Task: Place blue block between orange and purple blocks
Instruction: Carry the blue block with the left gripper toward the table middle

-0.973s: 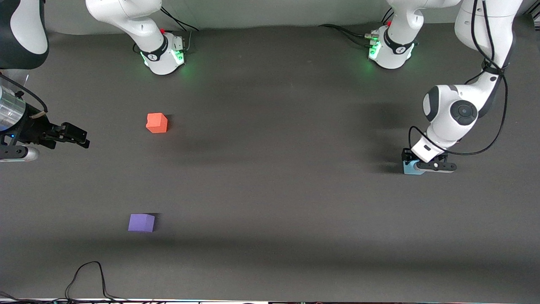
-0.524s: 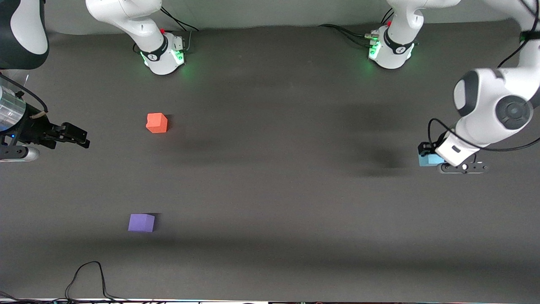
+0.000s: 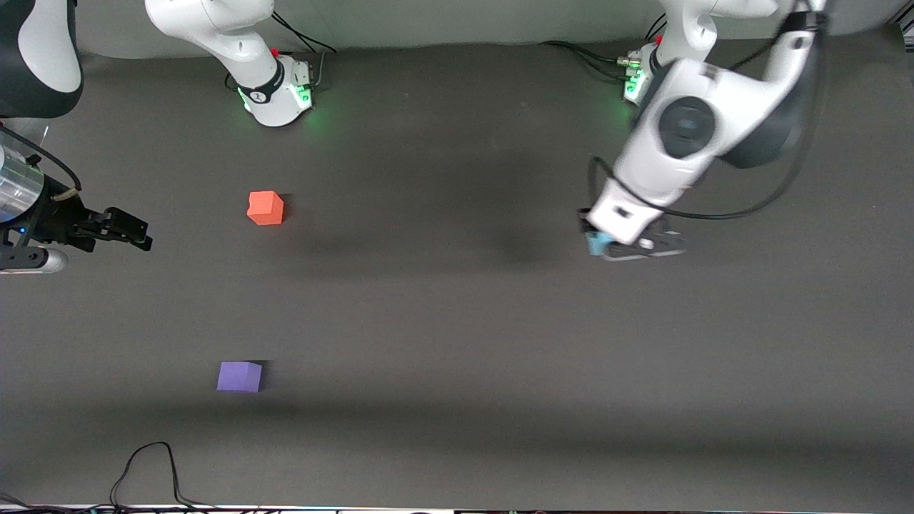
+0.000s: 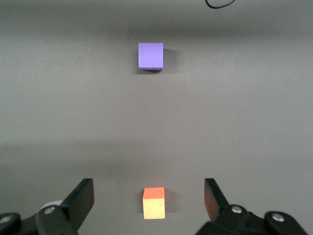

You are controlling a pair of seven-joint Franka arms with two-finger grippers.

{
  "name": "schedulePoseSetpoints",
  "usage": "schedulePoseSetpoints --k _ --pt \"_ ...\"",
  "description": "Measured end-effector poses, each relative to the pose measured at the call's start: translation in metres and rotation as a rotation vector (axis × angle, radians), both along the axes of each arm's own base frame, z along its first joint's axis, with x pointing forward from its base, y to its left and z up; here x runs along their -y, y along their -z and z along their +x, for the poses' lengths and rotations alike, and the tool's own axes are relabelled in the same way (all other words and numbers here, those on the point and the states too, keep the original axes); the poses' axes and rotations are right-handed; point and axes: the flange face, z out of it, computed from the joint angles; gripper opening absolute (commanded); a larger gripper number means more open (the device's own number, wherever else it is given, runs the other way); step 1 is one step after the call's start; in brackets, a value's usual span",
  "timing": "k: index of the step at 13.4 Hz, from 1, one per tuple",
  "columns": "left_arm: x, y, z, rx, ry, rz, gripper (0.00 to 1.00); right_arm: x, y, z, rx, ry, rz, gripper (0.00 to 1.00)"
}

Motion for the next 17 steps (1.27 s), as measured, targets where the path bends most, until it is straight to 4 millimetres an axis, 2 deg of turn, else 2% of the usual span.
schedulePoseSetpoints --k 2,3,5,7,10,12,14,15,16,17 --pt "0.078 0.008 -0.014 0.017 -0.028 -0.028 0.29 0.0 0.0 0.0 0.0 0.0 0.0 1.0" --pt "0.116 0.02 -0.022 0.031 -0.036 -0.042 0.29 0.0 0.0 0.0 -0.001 0.0 0.0 1.0" --pt "0.177 0.059 -0.044 0.048 -0.041 -0.041 0.29 0.0 0.001 0.0 -0.001 0.0 0.0 1.0" --pt "0.221 0.11 -0.069 0.049 -0.028 -0.008 0.29 0.0 0.001 0.0 -0.002 0.0 0.0 1.0" --pt "0.256 0.179 -0.094 0.054 -0.011 0.002 0.29 0.0 0.003 0.001 -0.007 0.0 -0.001 1.0" --pt "0.267 0.206 -0.101 0.061 -0.006 0.012 0.29 -0.001 0.006 0.002 -0.012 -0.001 -0.002 1.0" --pt "0.27 0.219 -0.1 0.059 -0.005 0.022 0.39 -0.001 0.007 0.002 -0.017 -0.001 -0.002 1.0" --pt "0.269 0.223 -0.098 0.06 -0.004 0.026 0.63 -0.001 0.007 0.002 -0.019 -0.002 -0.002 1.0" --pt "0.269 0.226 -0.096 0.066 -0.001 0.029 1.0 -0.004 0.008 0.002 -0.019 -0.004 0.002 1.0" --pt "0.269 0.227 -0.095 0.073 0.004 0.03 1.0 -0.009 0.008 0.002 -0.019 -0.01 0.017 1.0"
